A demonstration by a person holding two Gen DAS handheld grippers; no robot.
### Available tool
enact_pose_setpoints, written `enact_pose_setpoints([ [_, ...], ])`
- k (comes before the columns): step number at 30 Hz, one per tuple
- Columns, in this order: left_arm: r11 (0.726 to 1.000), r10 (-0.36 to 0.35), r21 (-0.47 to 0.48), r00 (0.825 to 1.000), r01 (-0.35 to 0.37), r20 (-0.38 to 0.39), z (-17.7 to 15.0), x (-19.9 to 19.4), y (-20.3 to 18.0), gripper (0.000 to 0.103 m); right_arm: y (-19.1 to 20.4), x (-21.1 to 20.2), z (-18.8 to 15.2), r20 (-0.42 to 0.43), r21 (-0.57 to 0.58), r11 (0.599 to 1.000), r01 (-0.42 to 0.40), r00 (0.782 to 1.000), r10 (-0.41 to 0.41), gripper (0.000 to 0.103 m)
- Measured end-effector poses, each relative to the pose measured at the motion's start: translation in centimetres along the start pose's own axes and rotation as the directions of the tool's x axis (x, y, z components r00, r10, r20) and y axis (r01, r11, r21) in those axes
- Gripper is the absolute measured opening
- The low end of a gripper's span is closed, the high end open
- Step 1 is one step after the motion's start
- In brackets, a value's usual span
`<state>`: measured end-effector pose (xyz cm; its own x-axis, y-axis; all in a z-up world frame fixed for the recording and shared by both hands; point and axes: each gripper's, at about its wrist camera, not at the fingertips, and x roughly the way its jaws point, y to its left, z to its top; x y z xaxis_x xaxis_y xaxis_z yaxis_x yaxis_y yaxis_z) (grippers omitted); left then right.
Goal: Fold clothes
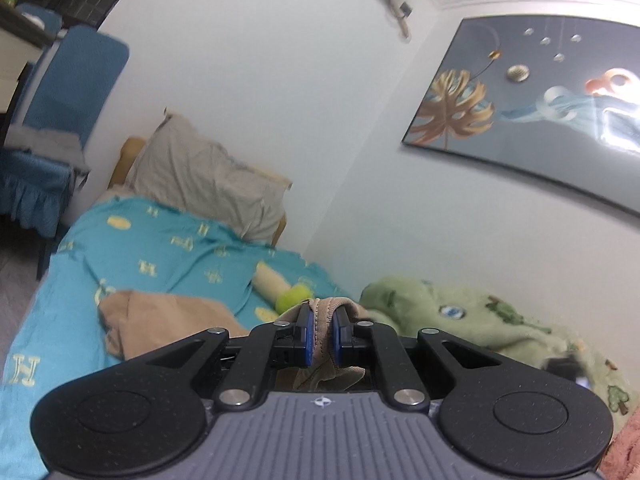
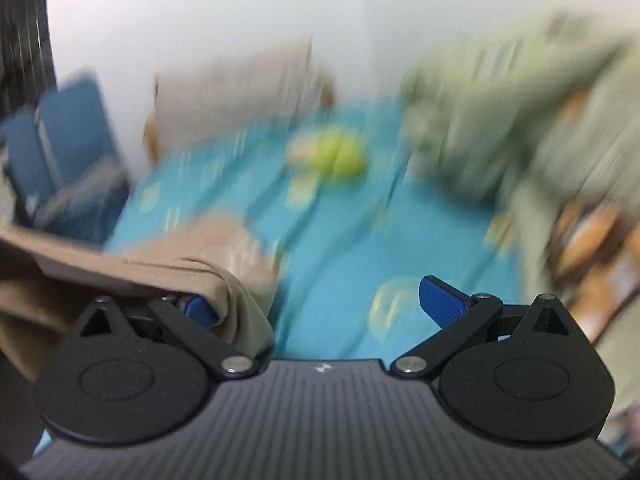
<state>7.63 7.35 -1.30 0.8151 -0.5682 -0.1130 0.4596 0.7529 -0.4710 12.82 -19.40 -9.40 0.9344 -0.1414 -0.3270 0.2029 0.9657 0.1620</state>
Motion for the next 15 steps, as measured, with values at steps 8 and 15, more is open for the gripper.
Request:
enact_pose_setpoints([
  [8, 0.995, -0.102, 0.015, 0.990, 0.101, 0.093, 1.0, -2.4, -1.8, 0.010, -1.0, -4.0, 1.9, 0.177, -0.024, 0.999, -0.032, 0.983, 0.036, 0.103],
  [15, 0.999, -0.041, 0.029, 0.997, 0.039, 0.068, 0.3, -1.8, -2.0, 0.010, 0.0, 5.6, -2.0, -0.397, 0.136, 0.970, -0.204, 0.885, 0.242, 0.103],
])
